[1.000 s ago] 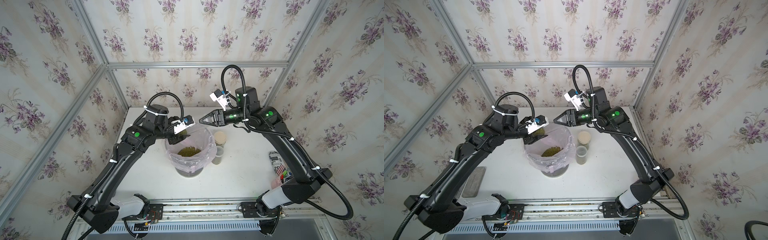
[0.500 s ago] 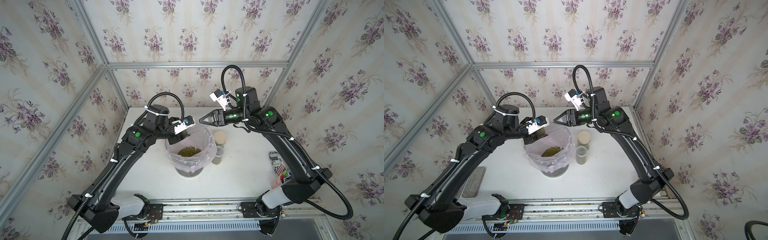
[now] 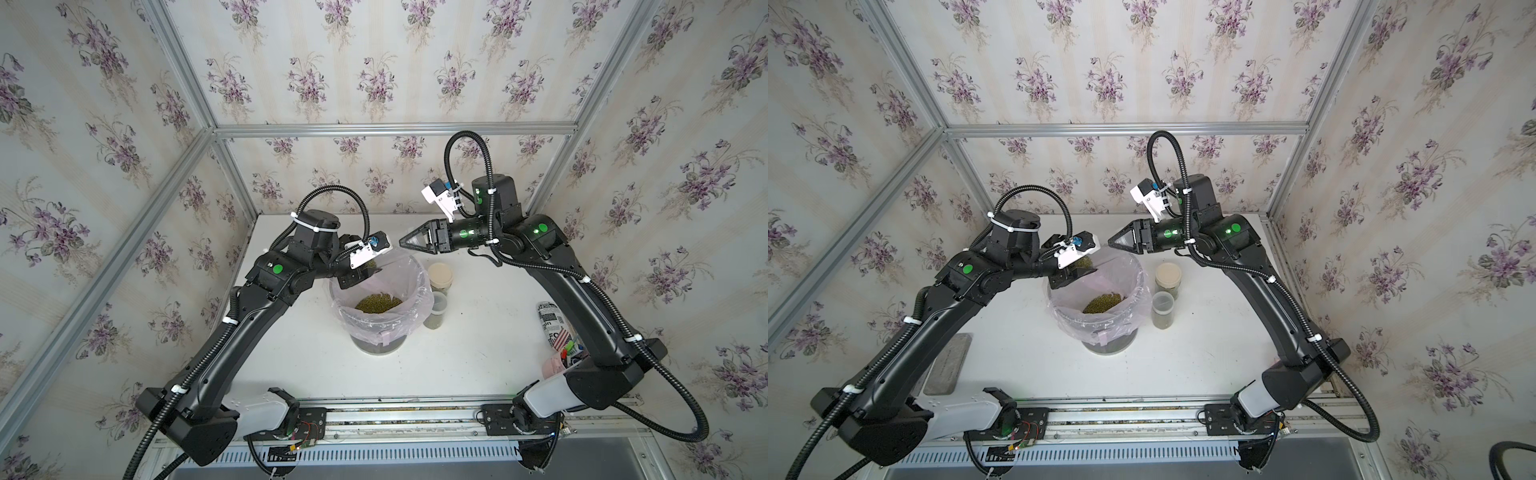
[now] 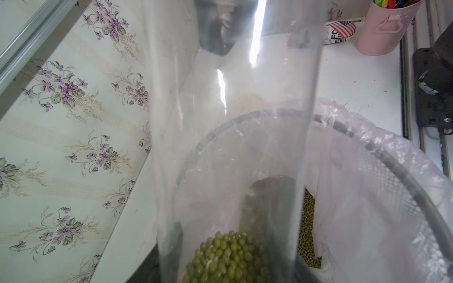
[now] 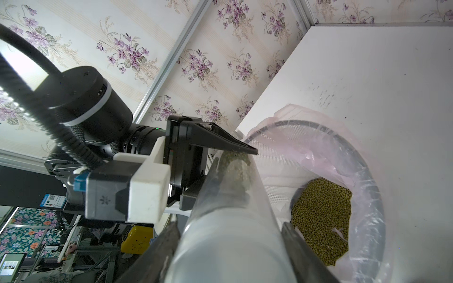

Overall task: Empty moldy mung beans from jars
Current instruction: Pick up the jar from the center of the board.

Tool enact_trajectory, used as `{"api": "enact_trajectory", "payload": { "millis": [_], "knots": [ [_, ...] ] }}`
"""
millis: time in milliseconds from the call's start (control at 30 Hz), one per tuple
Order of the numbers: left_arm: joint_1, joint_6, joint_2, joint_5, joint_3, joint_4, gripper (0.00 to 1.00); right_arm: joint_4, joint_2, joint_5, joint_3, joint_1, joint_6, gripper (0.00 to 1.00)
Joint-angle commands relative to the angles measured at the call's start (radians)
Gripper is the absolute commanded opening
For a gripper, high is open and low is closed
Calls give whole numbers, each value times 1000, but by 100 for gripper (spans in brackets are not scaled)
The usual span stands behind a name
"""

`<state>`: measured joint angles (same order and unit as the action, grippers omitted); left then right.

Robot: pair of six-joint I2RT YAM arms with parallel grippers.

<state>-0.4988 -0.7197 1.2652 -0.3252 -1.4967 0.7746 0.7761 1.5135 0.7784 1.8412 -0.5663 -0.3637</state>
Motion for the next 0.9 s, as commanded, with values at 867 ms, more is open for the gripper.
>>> {"api": "enact_trajectory", "payload": {
  "millis": [867],
  "knots": [
    [-1, 11, -14, 22, 17, -62, 46, 43, -12, -111, 49, 14, 39, 74]
  ]
}}
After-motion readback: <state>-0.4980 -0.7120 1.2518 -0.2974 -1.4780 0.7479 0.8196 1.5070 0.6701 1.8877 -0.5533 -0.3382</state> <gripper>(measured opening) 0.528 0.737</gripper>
